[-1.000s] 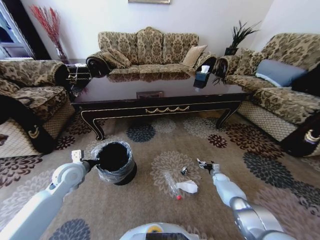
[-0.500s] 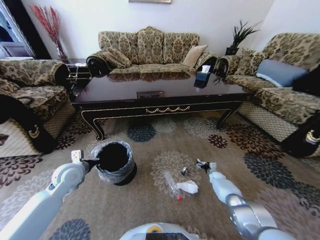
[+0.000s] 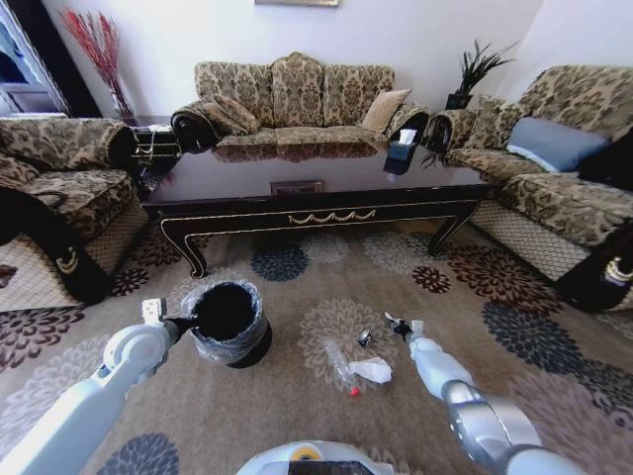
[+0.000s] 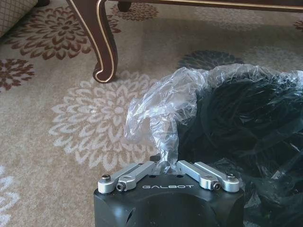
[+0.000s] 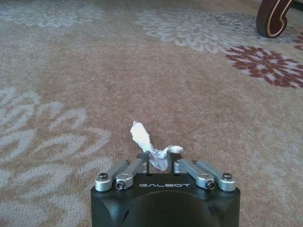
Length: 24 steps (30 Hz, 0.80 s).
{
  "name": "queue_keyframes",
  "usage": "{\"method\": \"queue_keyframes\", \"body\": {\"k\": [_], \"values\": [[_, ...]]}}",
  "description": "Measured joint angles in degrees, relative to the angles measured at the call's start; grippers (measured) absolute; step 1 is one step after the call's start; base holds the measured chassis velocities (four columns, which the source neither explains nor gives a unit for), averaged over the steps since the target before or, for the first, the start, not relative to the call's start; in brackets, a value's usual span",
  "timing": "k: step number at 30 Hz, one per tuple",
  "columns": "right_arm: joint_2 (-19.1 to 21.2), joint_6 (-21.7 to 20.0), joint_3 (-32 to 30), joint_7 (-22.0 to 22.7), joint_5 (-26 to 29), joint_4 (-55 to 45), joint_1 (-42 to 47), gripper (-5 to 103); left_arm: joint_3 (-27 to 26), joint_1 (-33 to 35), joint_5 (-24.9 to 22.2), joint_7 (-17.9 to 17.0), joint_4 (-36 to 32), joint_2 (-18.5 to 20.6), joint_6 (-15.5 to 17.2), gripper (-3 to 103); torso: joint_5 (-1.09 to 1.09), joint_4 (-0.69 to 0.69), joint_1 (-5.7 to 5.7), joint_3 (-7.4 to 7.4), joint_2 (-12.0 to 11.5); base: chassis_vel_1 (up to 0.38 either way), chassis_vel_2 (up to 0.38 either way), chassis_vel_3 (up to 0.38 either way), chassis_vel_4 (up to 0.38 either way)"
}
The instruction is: Move to the front of the table and pick up the trash from the floor, then place it into the trash bin.
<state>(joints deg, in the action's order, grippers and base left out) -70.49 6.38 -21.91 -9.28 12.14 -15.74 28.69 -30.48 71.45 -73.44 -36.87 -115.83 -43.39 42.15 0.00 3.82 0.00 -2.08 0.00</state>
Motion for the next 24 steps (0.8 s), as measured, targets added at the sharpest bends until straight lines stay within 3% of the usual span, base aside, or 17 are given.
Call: {"method": "queue_keyframes", "body": {"k": [2, 5, 7, 19, 24], "values": [[0.0, 0.0, 0.0, 0.0, -0.1, -0.1, 0.1, 20, 0.0, 0.0, 0.0, 0.0, 0.0, 0.0, 0.0, 2, 0.0, 0.0, 0.0, 0.0, 0.0, 0.0, 0.0, 0.0, 0.0], [-0.1, 0.0, 0.0, 0.0, -0.4, -0.3, 0.5, 4, 0.0, 0.0, 0.1, 0.0, 0.1, -0.2, 0.0, 2, 0.0, 0.0, 0.0, 0.0, 0.0, 0.0, 0.0, 0.0, 0.0], [-0.1, 0.0, 0.0, 0.0, -0.4, -0.4, 0.6, 2, 0.0, -0.1, 0.1, 0.0, 0.0, -0.2, 0.0, 2, 0.01, 0.0, 0.0, 0.0, 0.0, 0.0, 0.0, 0.0, 0.0], [0.8, 0.7, 0.2, 0.2, -0.4, -3.4, 2.1, 0, 0.0, 0.4, 0.2, 0.0, -0.6, -0.3, 0.0, 2, 0.02, 0.0, 0.0, 0.0, 0.0, 0.0, 0.0, 0.0, 0.0], [4.8, 1.5, 1.2, 1.7, 2.2, -12.3, 5.9, 0, 2.1, 0.4, 1.1, 0.6, -1.6, 0.6, 0.0, 2, 0.02, -0.02, 0.0, 0.0, 0.0, 0.0, 0.0, 0.0, 0.0]]}}
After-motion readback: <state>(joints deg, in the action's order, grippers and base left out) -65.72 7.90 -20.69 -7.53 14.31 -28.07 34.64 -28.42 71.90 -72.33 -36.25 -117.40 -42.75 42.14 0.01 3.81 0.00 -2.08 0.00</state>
